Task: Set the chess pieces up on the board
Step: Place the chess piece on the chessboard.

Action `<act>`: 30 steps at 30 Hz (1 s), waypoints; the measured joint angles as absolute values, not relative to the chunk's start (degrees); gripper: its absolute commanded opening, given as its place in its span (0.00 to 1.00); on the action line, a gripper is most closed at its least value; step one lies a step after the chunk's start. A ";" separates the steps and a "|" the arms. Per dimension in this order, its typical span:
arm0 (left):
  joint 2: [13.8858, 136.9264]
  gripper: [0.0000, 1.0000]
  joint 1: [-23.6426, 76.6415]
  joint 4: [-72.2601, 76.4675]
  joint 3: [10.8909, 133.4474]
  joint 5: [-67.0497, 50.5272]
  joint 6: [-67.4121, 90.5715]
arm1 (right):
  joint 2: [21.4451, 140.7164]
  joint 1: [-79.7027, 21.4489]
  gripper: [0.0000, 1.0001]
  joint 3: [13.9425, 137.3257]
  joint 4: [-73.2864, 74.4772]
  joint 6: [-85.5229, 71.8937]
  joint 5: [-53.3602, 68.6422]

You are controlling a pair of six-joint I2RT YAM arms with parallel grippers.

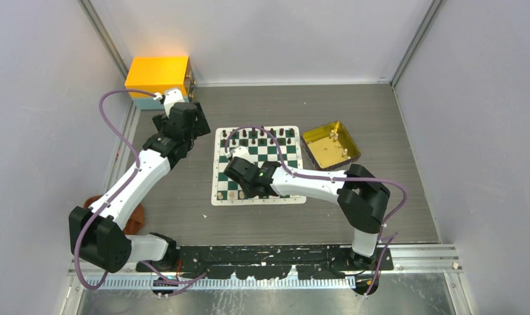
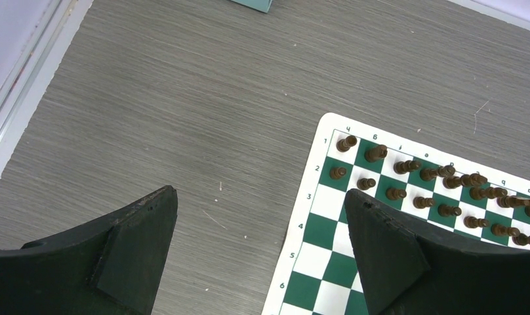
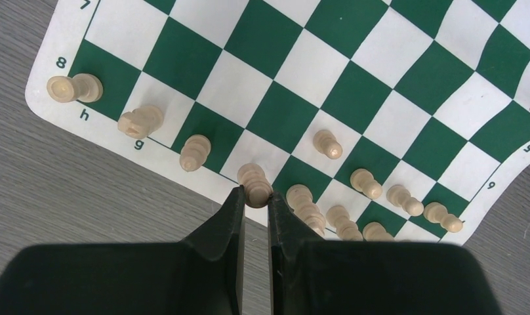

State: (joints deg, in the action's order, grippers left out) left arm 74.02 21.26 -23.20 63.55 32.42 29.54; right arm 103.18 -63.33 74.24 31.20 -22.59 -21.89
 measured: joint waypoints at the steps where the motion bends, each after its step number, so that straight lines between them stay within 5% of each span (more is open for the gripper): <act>1: 74.02 0.99 21.23 -23.20 63.55 32.42 29.54 | 103.26 -63.33 0.01 74.24 31.20 -22.59 -21.78; 30: 74.02 0.99 21.23 -23.18 63.55 32.32 29.56 | 104.29 -63.44 0.00 72.51 28.88 -22.57 -20.91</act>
